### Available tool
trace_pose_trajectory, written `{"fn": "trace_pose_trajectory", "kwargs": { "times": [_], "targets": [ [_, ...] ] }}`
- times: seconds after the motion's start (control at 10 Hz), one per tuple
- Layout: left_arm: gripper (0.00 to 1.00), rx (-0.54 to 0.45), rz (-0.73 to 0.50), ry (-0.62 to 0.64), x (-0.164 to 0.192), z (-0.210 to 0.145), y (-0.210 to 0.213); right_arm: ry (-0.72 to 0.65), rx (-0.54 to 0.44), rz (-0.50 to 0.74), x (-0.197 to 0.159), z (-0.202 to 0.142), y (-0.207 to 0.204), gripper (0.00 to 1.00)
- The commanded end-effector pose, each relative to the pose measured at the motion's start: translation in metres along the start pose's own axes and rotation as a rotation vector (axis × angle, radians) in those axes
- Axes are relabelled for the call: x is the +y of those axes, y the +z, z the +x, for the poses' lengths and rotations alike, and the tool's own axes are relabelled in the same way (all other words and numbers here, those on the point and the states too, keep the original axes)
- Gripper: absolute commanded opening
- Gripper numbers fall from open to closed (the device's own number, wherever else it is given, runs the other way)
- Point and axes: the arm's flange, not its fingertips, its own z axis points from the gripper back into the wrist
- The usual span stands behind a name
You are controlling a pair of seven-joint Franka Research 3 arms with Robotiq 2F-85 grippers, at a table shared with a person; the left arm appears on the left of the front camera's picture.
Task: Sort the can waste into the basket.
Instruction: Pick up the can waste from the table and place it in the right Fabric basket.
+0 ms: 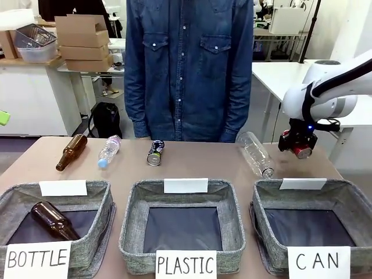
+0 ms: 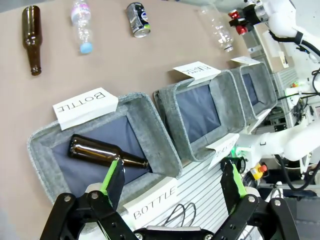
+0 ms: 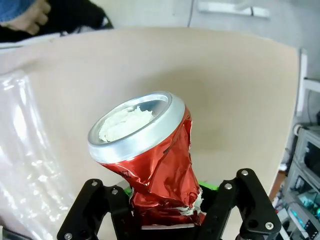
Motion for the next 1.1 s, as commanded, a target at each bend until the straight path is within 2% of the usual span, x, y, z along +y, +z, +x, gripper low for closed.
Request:
{"fn": "trace_pose_trajectory", "kwargs": {
  "times": [0.0,0.2,0.3,0.4,0.5,0.7,0.9,1.0],
  "targets": [
    [1.0,-0.01,-0.006,0.007,-0.001,0.0,0.0,0.012,0.0,0.014,-0.01,-0.034,0.04,0.0],
    [1.0,-0.01,-0.006,0.007,-0.001,0.0,0.0,0.054,0.033,0.103,-0.021,-0.119,0.124,0.0],
    [1.0,-0.01,-0.006,0.007,-0.001,0.0,0.0,0.198,-0.022,0.167,-0.024,-0.172,0.157,0.0],
    [1.0,-0.001,0.001,-0.001,0.0,0.0,0.001,0.304,-0.038,0.209,-0.026,-0.206,0.169,0.0],
    [1.0,0.093,-0.181,-0.047,0.009,0.013,-0.028,0.369,-0.026,0.268,-0.025,-0.226,0.171,0.0],
    [1.0,0.135,-0.433,-0.004,0.057,0.015,-0.08,0.573,0.057,0.373,-0.012,-0.265,0.169,0.0],
    [1.0,0.145,-0.579,0.018,0.082,0.013,-0.104,0.766,0.058,0.429,0.003,-0.283,0.172,0.0],
    [1.0,0.171,-0.53,0.064,0.09,0.016,-0.103,0.821,0.041,0.431,0.008,-0.285,0.174,0.0]
  ]
}}
